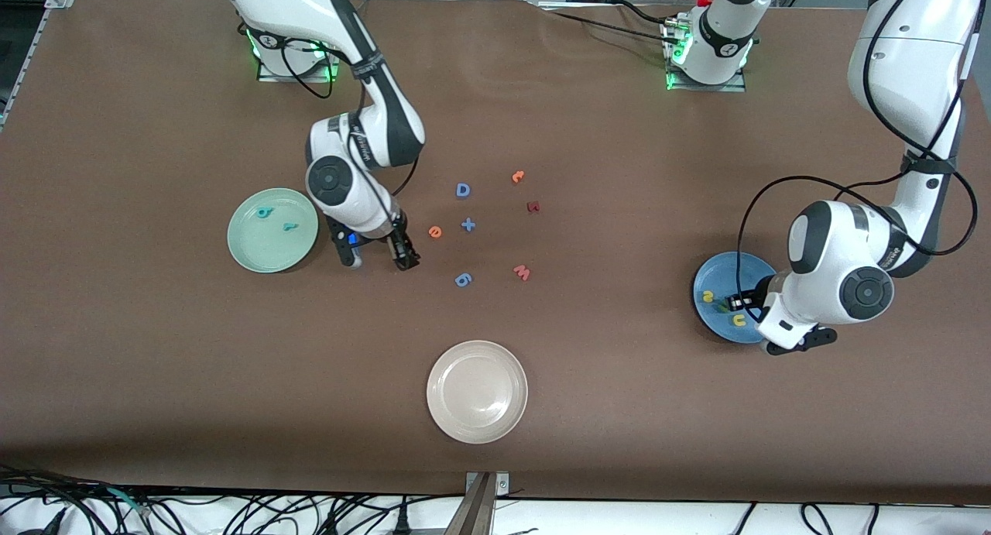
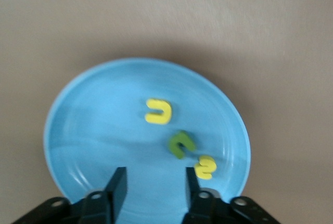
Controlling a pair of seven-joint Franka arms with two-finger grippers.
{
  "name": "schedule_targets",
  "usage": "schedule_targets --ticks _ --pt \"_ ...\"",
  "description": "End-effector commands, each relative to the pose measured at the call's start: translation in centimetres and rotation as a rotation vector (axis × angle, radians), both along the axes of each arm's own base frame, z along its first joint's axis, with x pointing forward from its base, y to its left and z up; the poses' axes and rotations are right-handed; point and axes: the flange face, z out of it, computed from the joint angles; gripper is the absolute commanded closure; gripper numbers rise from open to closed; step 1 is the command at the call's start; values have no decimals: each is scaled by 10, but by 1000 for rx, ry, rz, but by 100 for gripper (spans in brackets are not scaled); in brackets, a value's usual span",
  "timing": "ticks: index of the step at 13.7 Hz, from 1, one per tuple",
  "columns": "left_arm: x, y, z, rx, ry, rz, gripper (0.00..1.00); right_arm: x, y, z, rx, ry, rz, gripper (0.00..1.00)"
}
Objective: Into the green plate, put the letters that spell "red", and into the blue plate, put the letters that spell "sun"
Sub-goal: 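Release the n on the blue plate while the right gripper grasps orange e, then carry the orange e toward the green plate while the left gripper withdraws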
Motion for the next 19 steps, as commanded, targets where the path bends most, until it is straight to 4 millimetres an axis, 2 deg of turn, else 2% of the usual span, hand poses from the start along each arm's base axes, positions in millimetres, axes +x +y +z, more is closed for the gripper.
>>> schedule_targets --ticks 1,4,7,8,10,12,13,14,15,17,18,19 --pt "2 22 49 32 -20 -17 0 -9 23 -20 -10 -15 15 2" --pt "-8 35 85 34 19 -98 0 -22 41 -31 -19 -30 31 2" --pt "-26 70 119 5 88 -219 0 -30 52 -38 -22 -51 27 3" --pt "-31 83 133 2 86 -231 0 -31 51 -43 -28 -48 30 10" --pt "-45 98 180 15 42 -256 0 -32 51 -46 -33 -46 42 22" --pt "-70 99 232 29 55 -259 0 -32 48 -47 -35 -45 48 23" --pt "-82 93 259 -1 35 -234 0 -32 48 -46 -35 -45 49 31" --pt "-93 91 287 -42 1 -208 0 -32 48 -47 -36 -44 51 47" --pt "-99 88 306 -63 -23 -202 0 -32 48 -47 -36 -44 52 61" --pt "-111 72 340 -64 -79 -226 0 -32 47 -47 -36 -44 52 97" --pt "-117 57 352 -66 -85 -252 0 -32 47 -47 -36 -44 51 100" --pt "-118 53 356 -66 -83 -253 0 -32 47 -46 -35 -45 49 100"
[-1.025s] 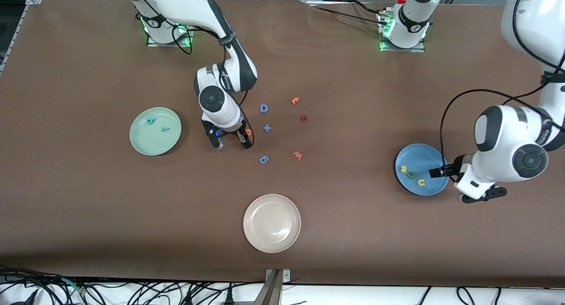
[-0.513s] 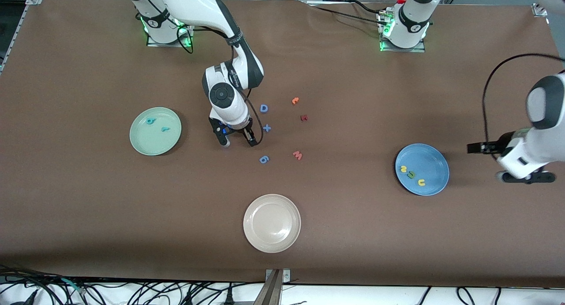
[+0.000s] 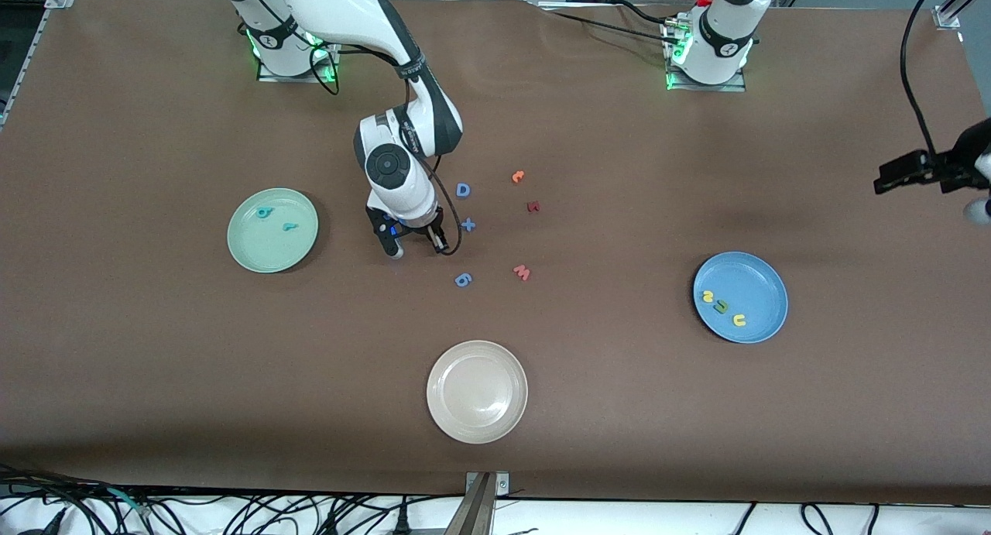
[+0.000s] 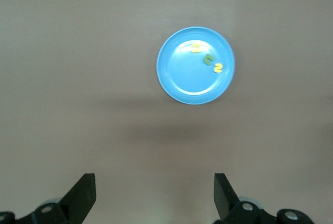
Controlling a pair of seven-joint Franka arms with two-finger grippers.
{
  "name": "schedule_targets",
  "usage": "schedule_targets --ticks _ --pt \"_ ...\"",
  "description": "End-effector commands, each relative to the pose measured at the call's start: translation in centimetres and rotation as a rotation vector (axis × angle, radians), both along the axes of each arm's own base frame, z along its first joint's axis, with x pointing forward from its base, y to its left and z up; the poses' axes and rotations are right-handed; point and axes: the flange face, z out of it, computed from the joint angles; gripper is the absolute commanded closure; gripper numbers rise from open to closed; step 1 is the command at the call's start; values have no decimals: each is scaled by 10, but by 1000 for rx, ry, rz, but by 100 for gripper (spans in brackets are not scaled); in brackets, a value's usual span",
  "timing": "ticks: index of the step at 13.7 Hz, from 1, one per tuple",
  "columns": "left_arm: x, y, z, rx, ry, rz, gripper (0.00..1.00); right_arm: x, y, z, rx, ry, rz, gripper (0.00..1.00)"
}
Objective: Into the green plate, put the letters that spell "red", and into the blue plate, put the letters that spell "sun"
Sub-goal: 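Carry the orange e toward the green plate while the left gripper withdraws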
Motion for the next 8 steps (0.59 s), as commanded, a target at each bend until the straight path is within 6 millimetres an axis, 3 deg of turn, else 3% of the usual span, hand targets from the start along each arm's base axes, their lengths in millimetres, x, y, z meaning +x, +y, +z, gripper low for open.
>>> schedule_targets --ticks 1,3,8 --pt "-7 -15 11 -25 -9 -16 0 -1 -1 -12 -7 7 -6 100" --pt "-4 -19 19 -23 -30 -17 0 7 -4 7 8 2 -18 100" --pt "3 -16 18 -54 -76 -17 0 38 -58 82 19 74 -30 100"
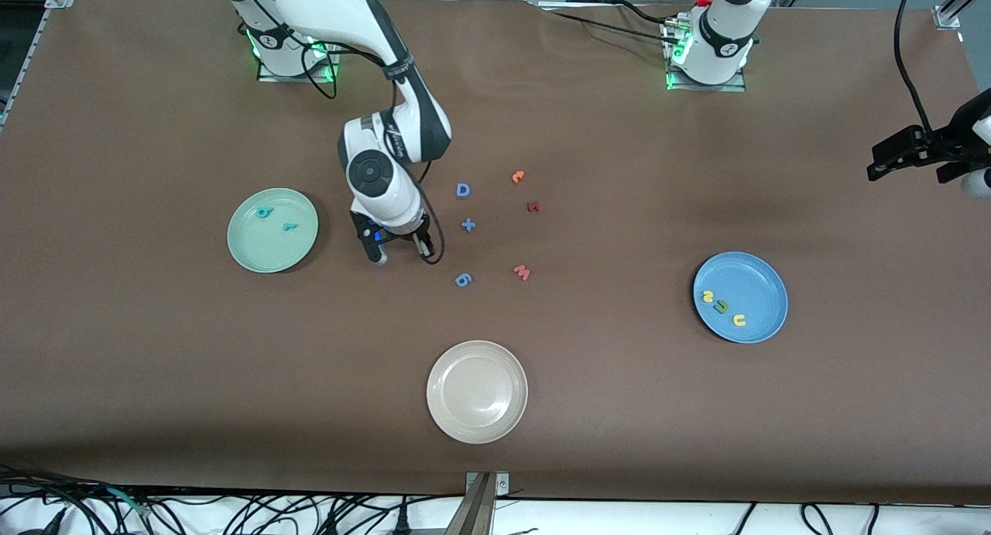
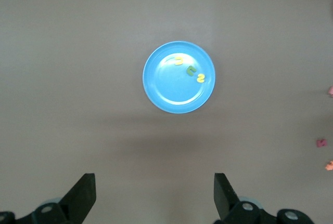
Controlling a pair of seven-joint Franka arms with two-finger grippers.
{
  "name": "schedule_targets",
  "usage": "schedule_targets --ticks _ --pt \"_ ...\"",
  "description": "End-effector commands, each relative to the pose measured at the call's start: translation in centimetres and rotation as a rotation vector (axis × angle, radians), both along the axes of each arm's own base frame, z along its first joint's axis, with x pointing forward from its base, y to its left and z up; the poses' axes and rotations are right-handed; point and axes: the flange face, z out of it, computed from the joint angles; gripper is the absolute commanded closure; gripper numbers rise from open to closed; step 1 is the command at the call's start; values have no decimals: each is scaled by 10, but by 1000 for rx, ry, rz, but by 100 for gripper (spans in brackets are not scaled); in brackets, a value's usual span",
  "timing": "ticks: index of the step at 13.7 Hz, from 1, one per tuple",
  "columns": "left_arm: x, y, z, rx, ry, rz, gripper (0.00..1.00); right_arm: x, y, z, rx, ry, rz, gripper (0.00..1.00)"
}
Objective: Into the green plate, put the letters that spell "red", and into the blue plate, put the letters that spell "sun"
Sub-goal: 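Carry the orange e toward the green plate while the left gripper withdraws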
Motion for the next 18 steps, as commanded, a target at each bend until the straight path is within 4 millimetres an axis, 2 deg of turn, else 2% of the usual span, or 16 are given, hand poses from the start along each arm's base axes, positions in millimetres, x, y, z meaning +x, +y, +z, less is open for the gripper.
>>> schedule_targets --ticks 1,3,5,7,9,12,14,15,16,18 --pt "5 4 -2 -27 -7 7 0 11 -36 51 37 55 23 100" --pt "6 6 -6 -26 1 8 0 22 -74 77 48 91 55 100" --pt "9 6 -12 -25 12 9 0 29 -116 90 54 141 108 100" --pt "10 5 -13 -25 10 9 0 33 -158 95 61 195 158 100" --pt "14 2 -19 -12 19 -1 0 38 -205 92 62 205 231 100" --pt "15 0 -22 -9 30 3 0 36 -256 56 40 244 301 100" --pt "16 6 -22 -13 28 8 0 36 -303 33 38 245 365 100" --pt "16 3 -22 -9 28 3 0 34 -324 24 39 241 392 100" --pt "16 1 -22 -9 28 0 0 31 -341 14 32 239 412 100" --pt "16 -1 -22 -11 28 -1 0 28 -355 -3 4 238 423 100"
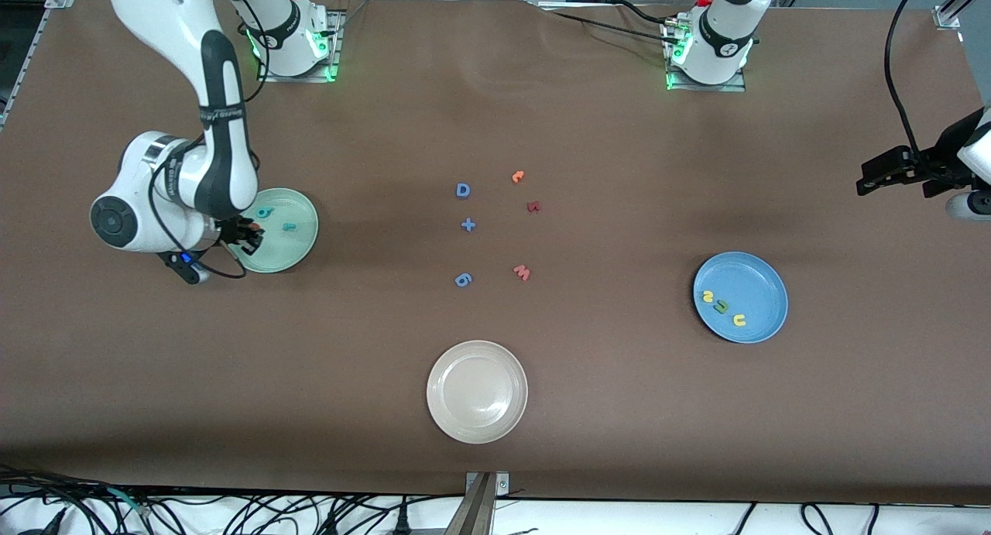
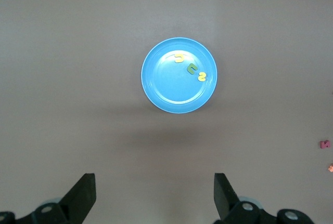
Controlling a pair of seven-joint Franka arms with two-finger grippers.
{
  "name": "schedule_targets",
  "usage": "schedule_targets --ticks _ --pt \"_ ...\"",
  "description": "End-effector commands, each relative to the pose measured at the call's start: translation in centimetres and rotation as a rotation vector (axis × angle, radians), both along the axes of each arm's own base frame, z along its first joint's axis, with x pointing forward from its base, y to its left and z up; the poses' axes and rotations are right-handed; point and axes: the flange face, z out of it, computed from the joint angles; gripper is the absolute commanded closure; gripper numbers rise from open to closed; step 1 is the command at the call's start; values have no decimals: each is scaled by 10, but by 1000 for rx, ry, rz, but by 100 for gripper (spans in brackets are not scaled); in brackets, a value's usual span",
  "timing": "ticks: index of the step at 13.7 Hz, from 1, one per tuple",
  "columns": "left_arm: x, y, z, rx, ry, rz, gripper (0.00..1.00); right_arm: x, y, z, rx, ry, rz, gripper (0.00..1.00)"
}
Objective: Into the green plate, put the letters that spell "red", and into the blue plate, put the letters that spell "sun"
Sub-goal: 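Lower the orange e onto the green plate and open the right gripper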
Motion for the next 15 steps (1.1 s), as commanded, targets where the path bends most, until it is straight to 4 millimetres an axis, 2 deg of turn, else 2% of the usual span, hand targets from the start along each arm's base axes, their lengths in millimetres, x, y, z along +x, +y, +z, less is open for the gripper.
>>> schedule_targets --ticks 1,4,9,10,11,12,13,15 --pt "4 -5 4 -12 -11 -13 0 -5 -8 -20 -16 -21 28 100" --pt "4 -6 3 -14 -10 -14 0 -11 6 -41 19 -29 -9 100" --pt "8 -7 -1 -25 -11 -12 0 -14 7 -47 20 -19 -14 100" --pt "8 -7 -2 -25 -9 -12 0 -14 9 -47 20 -17 -12 84" --pt "8 -7 1 -26 -15 -12 0 -14 11 -47 21 -19 -8 23" --pt "10 -6 8 -24 -31 -9 0 -11 12 -42 27 -23 -8 1" --pt "11 -5 10 -22 -35 -8 0 -9 16 -35 37 -31 -4 1" --pt "12 -5 9 -20 -34 -9 0 12 10 14 84 -75 -16 1"
